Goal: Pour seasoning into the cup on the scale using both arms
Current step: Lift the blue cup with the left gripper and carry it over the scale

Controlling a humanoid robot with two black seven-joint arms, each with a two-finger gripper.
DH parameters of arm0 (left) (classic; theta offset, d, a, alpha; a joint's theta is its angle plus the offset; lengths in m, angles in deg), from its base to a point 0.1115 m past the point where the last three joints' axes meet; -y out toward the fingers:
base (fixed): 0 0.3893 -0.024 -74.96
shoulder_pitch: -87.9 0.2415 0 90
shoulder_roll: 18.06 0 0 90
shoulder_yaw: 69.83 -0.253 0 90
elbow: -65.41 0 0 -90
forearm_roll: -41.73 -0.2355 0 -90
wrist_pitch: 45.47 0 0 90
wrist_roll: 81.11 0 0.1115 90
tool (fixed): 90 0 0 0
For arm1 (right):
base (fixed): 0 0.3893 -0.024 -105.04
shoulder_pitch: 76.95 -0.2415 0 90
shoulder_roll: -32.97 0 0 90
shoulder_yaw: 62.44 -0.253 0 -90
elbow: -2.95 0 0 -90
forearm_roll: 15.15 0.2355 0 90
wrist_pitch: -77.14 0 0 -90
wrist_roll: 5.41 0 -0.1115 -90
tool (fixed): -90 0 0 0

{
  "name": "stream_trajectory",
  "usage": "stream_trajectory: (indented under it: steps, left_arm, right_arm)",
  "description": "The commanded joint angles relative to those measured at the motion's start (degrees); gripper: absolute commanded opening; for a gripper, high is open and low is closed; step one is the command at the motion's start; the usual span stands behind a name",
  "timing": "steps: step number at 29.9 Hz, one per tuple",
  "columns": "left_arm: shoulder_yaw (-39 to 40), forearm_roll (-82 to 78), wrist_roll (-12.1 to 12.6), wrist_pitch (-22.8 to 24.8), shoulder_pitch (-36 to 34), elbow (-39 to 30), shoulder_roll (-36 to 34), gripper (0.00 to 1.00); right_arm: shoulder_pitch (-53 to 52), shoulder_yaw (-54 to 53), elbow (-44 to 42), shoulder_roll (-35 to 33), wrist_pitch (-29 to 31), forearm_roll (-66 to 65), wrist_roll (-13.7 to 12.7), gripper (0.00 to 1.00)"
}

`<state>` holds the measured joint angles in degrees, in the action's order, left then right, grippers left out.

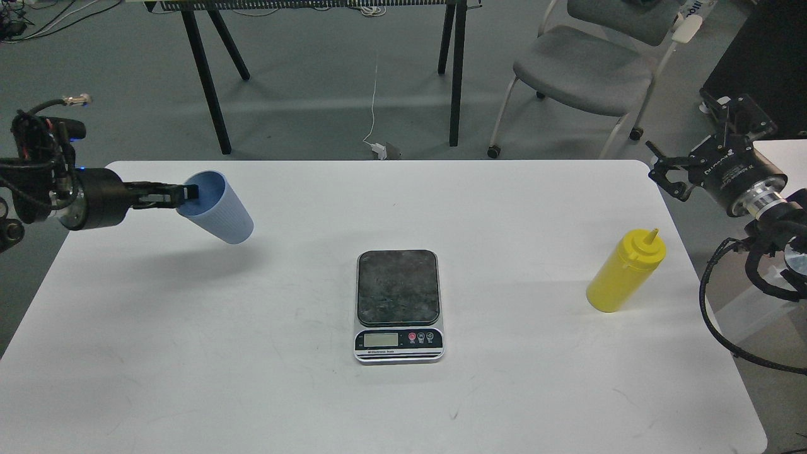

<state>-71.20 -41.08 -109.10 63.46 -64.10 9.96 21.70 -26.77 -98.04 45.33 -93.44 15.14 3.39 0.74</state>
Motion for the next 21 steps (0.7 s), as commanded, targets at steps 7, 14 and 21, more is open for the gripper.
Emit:
stream_trajectory:
  steps: [7, 14, 21]
  left_arm:
    - [-0.2, -11.6, 0.0, 5.5, -6.5, -1.8, 12.0, 0.01]
    - [-0.1, -14.7, 0.0, 7.5, -7.1, -2.7, 19.1, 0.01]
    - [0.0, -14.4, 0.0, 8.8, -7.6, -2.7, 21.6, 0.01]
  right_arm:
    - [0.3, -0.2, 0.0, -0.3, 0.0, 0.0, 0.0, 0.99]
    - [1.0, -0.2, 0.2, -0.9, 0.0, 0.0, 0.0, 0.99]
    - [1.2, -0.4, 0.2, -1.0, 0.0, 0.0, 0.0, 0.99]
